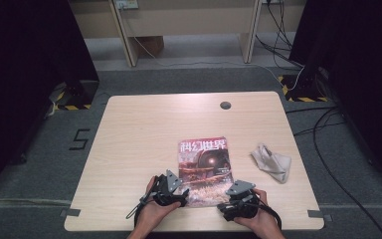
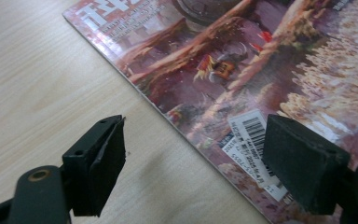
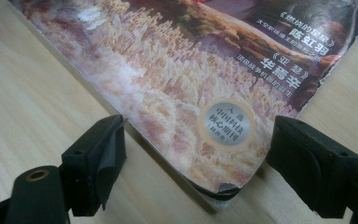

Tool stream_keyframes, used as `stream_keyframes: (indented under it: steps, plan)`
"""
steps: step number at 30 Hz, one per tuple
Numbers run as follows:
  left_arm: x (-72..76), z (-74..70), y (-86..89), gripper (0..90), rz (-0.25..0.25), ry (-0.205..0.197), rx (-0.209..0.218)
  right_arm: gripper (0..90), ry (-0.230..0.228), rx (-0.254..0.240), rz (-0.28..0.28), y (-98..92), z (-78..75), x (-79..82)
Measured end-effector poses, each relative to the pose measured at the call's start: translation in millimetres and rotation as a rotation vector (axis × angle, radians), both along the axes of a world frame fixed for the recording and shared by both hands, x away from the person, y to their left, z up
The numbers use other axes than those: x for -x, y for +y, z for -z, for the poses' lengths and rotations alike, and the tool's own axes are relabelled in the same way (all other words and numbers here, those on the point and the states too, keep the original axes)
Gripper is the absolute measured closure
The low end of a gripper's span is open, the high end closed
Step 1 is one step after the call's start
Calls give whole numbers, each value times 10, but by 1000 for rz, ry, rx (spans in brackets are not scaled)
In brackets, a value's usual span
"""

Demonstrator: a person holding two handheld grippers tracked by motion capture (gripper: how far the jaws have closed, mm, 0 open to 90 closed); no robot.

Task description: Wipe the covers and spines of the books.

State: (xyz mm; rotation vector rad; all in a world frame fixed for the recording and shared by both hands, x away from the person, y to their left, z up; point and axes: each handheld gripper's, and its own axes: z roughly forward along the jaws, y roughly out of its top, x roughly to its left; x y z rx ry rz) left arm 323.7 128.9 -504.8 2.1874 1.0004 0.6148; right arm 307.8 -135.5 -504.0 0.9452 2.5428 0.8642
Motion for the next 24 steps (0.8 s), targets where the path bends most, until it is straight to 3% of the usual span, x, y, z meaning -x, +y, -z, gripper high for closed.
stream_keyframes:
  steps: [13,18,24]
  plan:
    - [-82,15,82,195,-33,2,0,191,2,-7,-5,141,2,-169]
    - [-75,21,66,191,-38,-15,-6,197,16,-43,3,114,-1,-180]
    - [-106,22,93,188,-50,-14,-8,204,21,-43,-3,125,-11,-168]
